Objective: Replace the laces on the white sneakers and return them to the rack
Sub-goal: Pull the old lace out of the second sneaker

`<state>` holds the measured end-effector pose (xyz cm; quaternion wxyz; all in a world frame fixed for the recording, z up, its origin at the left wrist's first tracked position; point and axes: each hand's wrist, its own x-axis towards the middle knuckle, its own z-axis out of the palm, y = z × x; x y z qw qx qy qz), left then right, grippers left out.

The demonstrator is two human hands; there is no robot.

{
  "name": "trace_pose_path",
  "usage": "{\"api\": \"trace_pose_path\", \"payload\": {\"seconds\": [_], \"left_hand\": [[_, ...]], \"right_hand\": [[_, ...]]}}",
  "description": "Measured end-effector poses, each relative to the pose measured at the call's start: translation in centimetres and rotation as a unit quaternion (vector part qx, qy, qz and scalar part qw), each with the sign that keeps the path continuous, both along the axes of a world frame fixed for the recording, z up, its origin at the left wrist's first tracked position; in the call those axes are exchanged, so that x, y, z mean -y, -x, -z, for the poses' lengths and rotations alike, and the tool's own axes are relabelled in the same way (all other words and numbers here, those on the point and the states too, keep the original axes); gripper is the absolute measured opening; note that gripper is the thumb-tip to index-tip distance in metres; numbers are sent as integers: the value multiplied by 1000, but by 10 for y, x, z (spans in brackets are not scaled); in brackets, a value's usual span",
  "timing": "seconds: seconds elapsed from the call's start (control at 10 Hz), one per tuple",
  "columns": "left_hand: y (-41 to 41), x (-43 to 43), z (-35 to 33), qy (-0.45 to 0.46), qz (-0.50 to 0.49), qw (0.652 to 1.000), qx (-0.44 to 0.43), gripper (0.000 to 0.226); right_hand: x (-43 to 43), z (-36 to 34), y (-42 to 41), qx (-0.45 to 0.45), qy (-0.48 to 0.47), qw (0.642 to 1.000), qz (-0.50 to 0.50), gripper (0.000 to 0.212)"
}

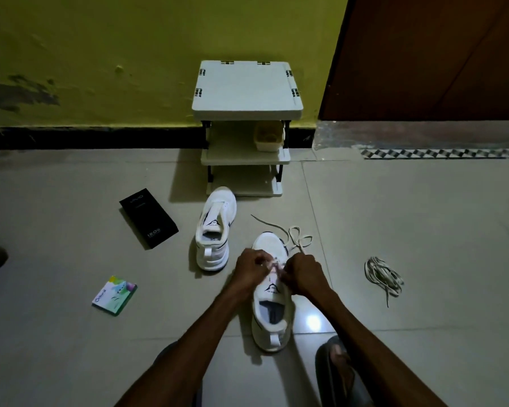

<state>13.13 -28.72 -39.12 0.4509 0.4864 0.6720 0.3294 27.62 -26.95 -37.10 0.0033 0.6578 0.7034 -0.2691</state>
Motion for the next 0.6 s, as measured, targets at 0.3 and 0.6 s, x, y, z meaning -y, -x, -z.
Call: {"api": "trace_pose_path", "payload": {"seconds": [0.3, 0.6], "left_hand": [[19, -21, -11, 49, 155, 951, -263, 24], [0, -45, -37, 164, -210, 832, 487, 29]], "right_hand": [[-1, 13, -10, -77, 36, 995, 46, 9], [-2, 13, -7, -55, 55, 995, 66, 9]]}}
